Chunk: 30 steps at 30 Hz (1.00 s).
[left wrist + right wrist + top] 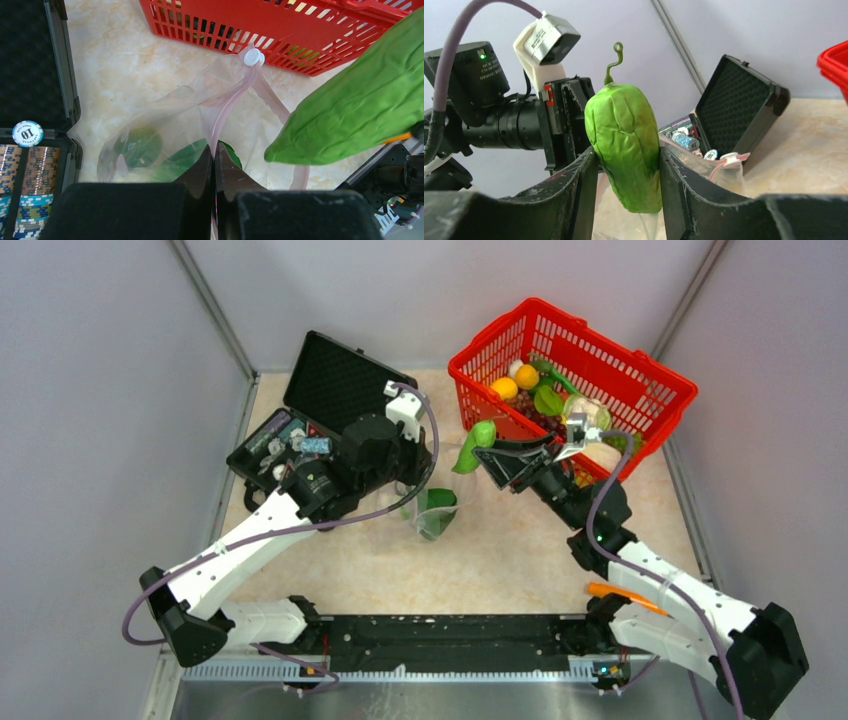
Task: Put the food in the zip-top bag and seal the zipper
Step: Place the fake vegetable in the zipper food storage bag.
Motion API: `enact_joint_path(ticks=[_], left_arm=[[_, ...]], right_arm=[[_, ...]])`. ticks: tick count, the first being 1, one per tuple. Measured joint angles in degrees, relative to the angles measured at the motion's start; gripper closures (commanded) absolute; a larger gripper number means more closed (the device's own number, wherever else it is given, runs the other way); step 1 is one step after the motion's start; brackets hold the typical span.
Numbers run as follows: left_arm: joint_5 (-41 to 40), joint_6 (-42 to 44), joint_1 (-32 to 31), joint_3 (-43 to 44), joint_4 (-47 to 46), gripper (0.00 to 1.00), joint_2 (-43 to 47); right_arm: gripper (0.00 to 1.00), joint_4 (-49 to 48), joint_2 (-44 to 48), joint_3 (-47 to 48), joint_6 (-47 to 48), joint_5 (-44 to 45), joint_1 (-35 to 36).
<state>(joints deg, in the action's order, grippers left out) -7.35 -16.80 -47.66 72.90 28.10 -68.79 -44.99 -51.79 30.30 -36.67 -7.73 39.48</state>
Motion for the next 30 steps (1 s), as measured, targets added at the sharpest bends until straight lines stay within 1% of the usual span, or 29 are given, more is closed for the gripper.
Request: enact_joint_path(ticks=[7,11,18,22,23,24,26,30], left_arm=[[-0.3,-0.9,0.0,0.0,-0.1,1.0,0.0],[-1.0,-1.4,0.0,0.0,-0.7,1.0,0.0],[-2.6,-2.4,0.0,0.2,-0.5,1.0,0.0],[-4.1,-3.6,0.0,0.3,-0.2,1.0,0.0],[-4.3,-4.0,0.0,0.3,-0.2,1.0,0.0],[-4.5,-4.3,0.0,0.3,-0.2,1.0,0.0],[-5.0,-4.9,0.0,0.3,-0.3,1.0,0.1],[-6.4,-5.6,0.0,0.3,-0.5,1.0,0.5]], right_arm=[[0.99,-5.6,-3.3,-3.5,0.0,4.9,5.2],[0.99,-10.1,-7.7,-5.4,0.0,9.3,8.7],[0.97,-14.6,-14.8,-5.9,0.2,14.2,13.3],[0.94,-18.0,-18.4,-5.9,0.1,18.9,16.5],[0.91,-19.0,-19.2,-5.9,0.1,20.7,17.4],[0.85,-19.6,-19.7,-5.9,0.2,21.7,18.0],[0.66,-21.1,-20.8,-5.9,0.1,23.0,18.7],[0.43,-20.9,-21.7,-5.9,0.3,22.1,18.9]])
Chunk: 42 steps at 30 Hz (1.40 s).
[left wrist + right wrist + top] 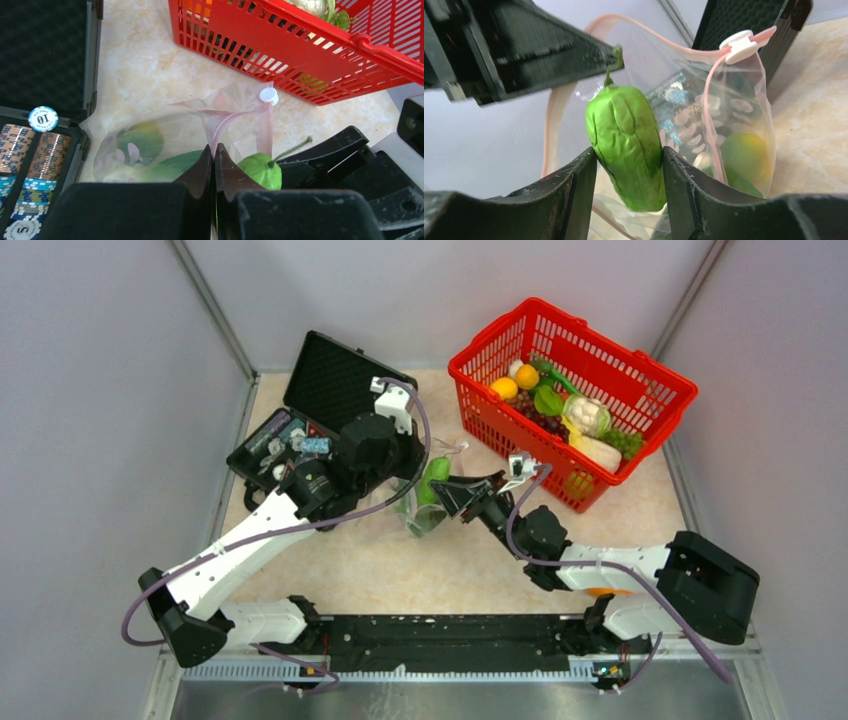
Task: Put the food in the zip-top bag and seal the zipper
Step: Place the fake vegetable in the zipper food storage bag, then adjust the fake fruit in the bin.
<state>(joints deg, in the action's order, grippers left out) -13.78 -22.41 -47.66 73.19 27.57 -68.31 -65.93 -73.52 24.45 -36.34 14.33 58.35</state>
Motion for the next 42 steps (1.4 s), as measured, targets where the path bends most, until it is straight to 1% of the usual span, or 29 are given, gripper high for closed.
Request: enact_joint_path(ticks=[2,4,5,8,9,11,12,16,19,23,25,27,31,33,35,38,39,40,42], left_arm=[[-0.9,0.0,0.0,0.0,0.0,1.0,0.7],[-1.7,0.0,0.0,0.0,0.0,1.0,1.5],[-2.0,0.0,0.0,0.0,0.0,1.0,1.8],[-2.6,0.0,0.0,-0.2,-0.2,1.0,2.8],[-2.7,0.0,0.0,-0.3,-0.4,1.0,3.0],[-2.7,0.0,0.0,-0.4,-0.6,1.0,3.2],[-2.7,0.0,0.0,-0.5,-0.7,1.0,3.2],[-2.6,0.0,0.0,-0.7,-0.7,1.0,3.2],[-2.4,0.3,0.0,-1.1,-1.1,1.0,3.5],[-2.1,2.7,0.0,-3.6,-2.4,1.0,5.9],[-4.1,3.4,0.0,-5.9,-3.9,1.0,8.6],[-9.0,3.9,0.0,-10.0,-6.1,1.0,13.0],[-20.3,3.1,0.0,-19.3,-11.0,1.0,21.1],[-25.0,0.2,0.1,-23.5,-10.9,1.0,24.5],[-26.6,-3.4,0.2,-26.1,-9.6,1.0,26.9],[-24.3,-3.8,0.3,-32.4,-13.1,1.0,32.9],[-22.7,-3.1,0.3,-33.3,-12.6,1.0,34.3],[-20.6,-2.3,0.3,-32.7,-12.3,1.0,34.5],[-15.7,-0.2,0.4,-26.9,-9.7,1.0,30.5]], right_arm=[[0.37,2.8,0.5,0.6,0.9,-1.8,0.0],[0.26,8.0,1.8,2.4,2.9,-3.8,0.0],[0.24,12.0,3.0,4.0,4.4,-4.9,0.0],[0.23,24.2,6.4,10.8,8.1,-7.7,-0.1],[0.24,28.2,7.1,13.4,9.0,-8.9,-0.5],[0.33,35.4,7.8,18.9,10.9,-12.4,-1.4],[0.35,38.4,8.0,20.9,11.5,-13.4,-2.0],[0.46,48.5,8.2,24.4,12.6,-16.1,-4.0],[0.48,53.7,8.2,24.5,13.8,-16.9,-4.8],[0.48,58.1,9.6,24.5,17.1,-20.3,-4.9],[0.48,59.4,12.2,24.5,18.9,-21.7,-4.9],[0.48,59.8,16.6,24.5,20.8,-22.2,-4.9],[0.48,58.8,25.6,24.5,23.5,-19.2,-4.9],[0.48,58.7,28.2,24.5,24.5,-15.0,-4.9],[0.48,59.5,29.3,24.9,25.0,-9.5,-4.9],[0.48,63.2,28.2,25.2,25.6,-2.2,-5.6],[0.48,64.9,27.6,25.2,25.7,-0.3,-6.3],[0.48,66.6,26.8,25.5,25.8,1.3,-7.2],[0.48,69.7,24.6,26.6,25.8,3.3,-9.7]])
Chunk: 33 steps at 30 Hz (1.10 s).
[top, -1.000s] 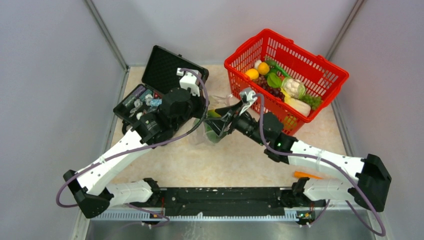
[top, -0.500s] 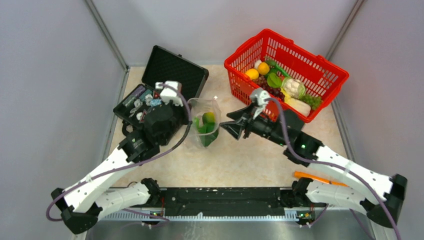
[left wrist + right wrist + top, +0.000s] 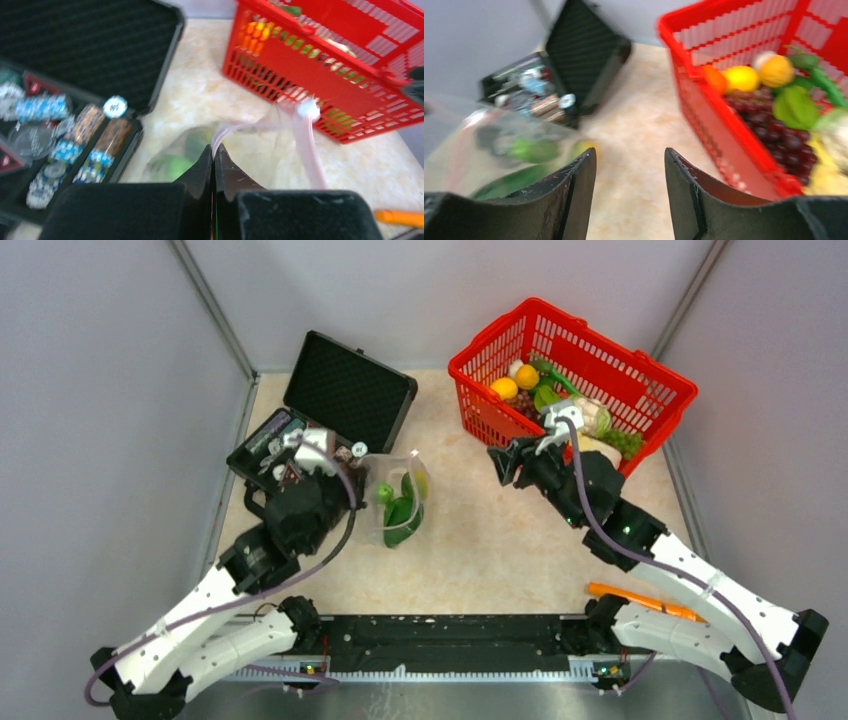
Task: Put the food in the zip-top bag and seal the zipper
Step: Adjust the fake fruit in the bin.
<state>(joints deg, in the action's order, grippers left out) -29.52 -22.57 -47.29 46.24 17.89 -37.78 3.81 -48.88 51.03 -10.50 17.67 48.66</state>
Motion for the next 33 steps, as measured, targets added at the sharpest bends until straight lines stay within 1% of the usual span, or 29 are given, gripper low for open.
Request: enact_joint_path(ticks=[2,3,4,6,10,12,14,15,18,23,26,30,33], left_arm=[[4.4,1.6,0.0,10.4,4.1,1.0,-8.0],[6.3,2.4,0.0,15.3,4.3,1.0,-12.0],[7.6,3.2,0.0,18.0,4.0,1.0,-14.9],[9.2,4.2,0.0,19.0,3.6,1.0,-17.4],[11.4,5.0,0.0,16.6,4.5,1.0,-18.1],[12.3,5.1,0.0,16.2,4.5,1.0,-18.1],[12.8,5.2,0.0,16.2,4.4,1.0,-18.1],[13.2,5.4,0.0,16.2,4.4,1.0,-18.0],[13.7,5.9,0.0,16.2,4.5,1.0,-18.0],[14.6,6.2,0.0,16.2,4.5,1.0,-18.0],[15.0,6.2,0.0,16.1,4.4,1.0,-17.9],[15.4,6.3,0.0,15.4,4.4,1.0,-17.2],[15.4,6.4,0.0,15.3,4.4,1.0,-16.8]], right_arm=[[0.48,3.6,-2.7,2.6,-0.2,0.9,-4.2],[0.48,4.9,-4.2,4.3,-0.2,1.0,-6.6],[0.48,5.8,-5.4,5.9,-0.3,1.0,-8.8],[0.48,7.5,-8.3,9.8,-0.5,-0.1,-13.6],[0.48,10.2,-14.4,17.5,-1.0,-2.2,-21.2],[0.42,11.4,-17.4,20.8,-1.3,-4.2,-25.1],[0.33,14.1,-21.2,24.8,-2.1,-7.3,-29.7],[0.31,14.7,-23.4,26.6,-2.6,-8.5,-31.6],[0.28,18.3,-31.6,33.3,-2.8,-12.3,-36.5],[0.27,24.9,-45.0,42.6,-2.3,-14.6,-39.1],[0.25,28.8,-51.9,45.9,-2.1,-14.9,-39.6],[0.22,32.5,-57.7,47.1,-1.4,-15.0,-40.5],[0.21,35.8,-61.8,50.4,-0.3,-15.6,-40.6]])
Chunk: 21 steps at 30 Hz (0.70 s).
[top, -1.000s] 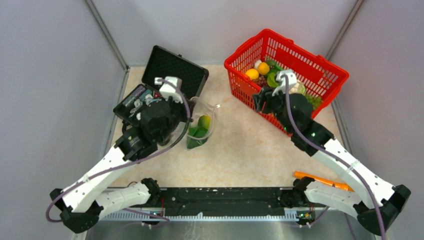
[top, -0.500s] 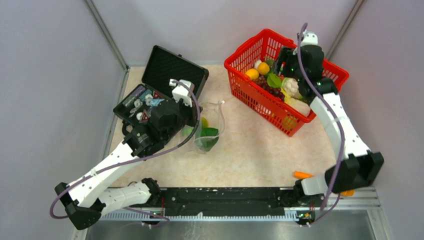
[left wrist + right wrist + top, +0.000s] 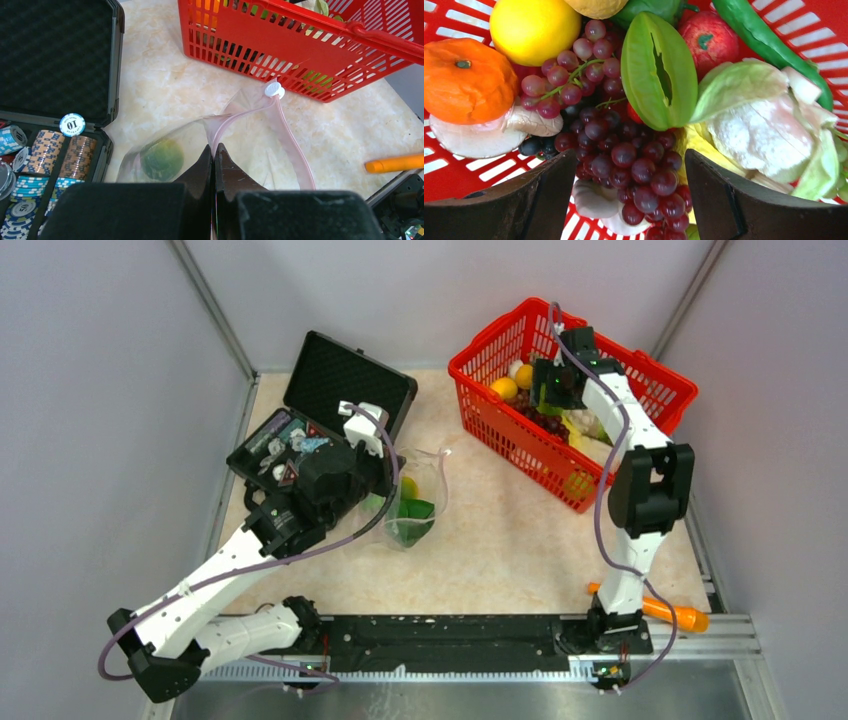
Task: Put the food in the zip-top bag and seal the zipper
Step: Adjust the fake fruit in the bin.
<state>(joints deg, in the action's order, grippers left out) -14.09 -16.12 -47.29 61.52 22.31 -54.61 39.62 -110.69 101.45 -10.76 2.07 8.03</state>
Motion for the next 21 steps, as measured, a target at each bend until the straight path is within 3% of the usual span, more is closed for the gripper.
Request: enact_joint_path(ticks=[11,14,16,21], left_arm=[[0.2,0.2,0.0,0.0,0.0,1.0,0.1],[0.2,0.2,0.0,0.0,0.0,1.0,0.1],[0.2,0.2,0.0,0.0,0.0,1.0,0.1],[0.2,0.2,0.0,0.0,0.0,1.0,-0.1]], right_arm=[[0.22,9.7,-11.8,13.0,6.1,-2.1,0.0],[0.38,11.0,-15.1,14.8,7.3,-2.3,0.0],[0.55,11.8,-16.6,14.9,8.0,-2.4,0.0],[0.68,11.7,-16.5,14.6,8.2,-2.9,-0.1]])
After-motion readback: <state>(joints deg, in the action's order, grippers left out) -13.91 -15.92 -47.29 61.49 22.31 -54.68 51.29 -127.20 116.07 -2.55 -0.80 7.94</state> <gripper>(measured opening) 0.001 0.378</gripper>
